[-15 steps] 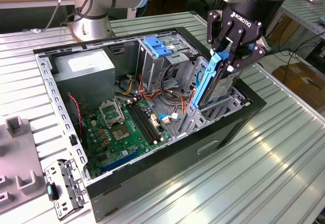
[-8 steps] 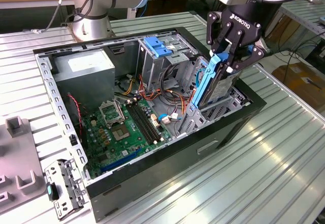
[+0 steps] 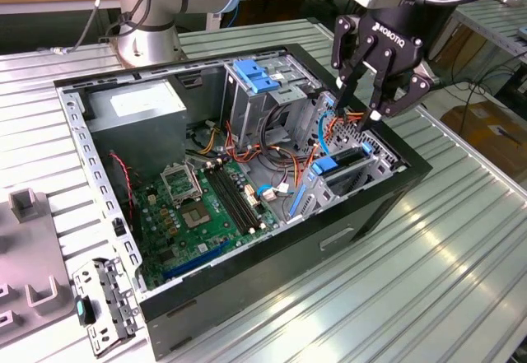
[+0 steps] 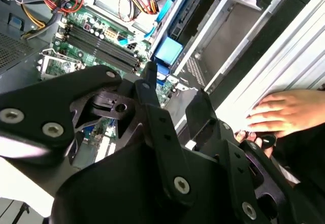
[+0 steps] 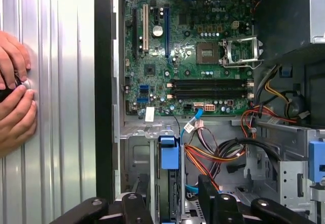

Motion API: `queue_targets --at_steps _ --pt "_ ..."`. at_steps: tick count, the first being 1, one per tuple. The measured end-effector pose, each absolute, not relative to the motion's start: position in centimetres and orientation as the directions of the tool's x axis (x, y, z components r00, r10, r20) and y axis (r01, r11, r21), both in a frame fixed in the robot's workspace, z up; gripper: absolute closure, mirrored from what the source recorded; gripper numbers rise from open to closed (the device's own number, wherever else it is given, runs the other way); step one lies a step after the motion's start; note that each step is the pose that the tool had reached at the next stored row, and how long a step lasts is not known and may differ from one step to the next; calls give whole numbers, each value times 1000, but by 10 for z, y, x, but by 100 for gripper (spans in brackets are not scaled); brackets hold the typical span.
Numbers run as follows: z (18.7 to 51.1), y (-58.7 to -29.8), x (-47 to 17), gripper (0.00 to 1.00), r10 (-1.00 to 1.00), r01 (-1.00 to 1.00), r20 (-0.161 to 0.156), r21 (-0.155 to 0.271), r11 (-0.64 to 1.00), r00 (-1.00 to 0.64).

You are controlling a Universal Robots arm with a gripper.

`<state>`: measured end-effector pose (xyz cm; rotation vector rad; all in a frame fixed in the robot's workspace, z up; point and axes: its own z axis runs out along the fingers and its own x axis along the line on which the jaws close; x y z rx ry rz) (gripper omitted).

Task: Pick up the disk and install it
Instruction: 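Insert the disk into the insertion slot, then insert the first disk wire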

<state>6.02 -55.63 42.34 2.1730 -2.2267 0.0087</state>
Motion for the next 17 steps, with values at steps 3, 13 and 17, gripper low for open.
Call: queue_targets --at_steps 3,13,17 --pt "418 -556 60 49 -999 -1000 26 17 25 -24" --pt "409 -556 60 89 -999 -1000 26 17 25 -24" --pt "409 -556 60 89 -999 -1000 26 17 25 -24"
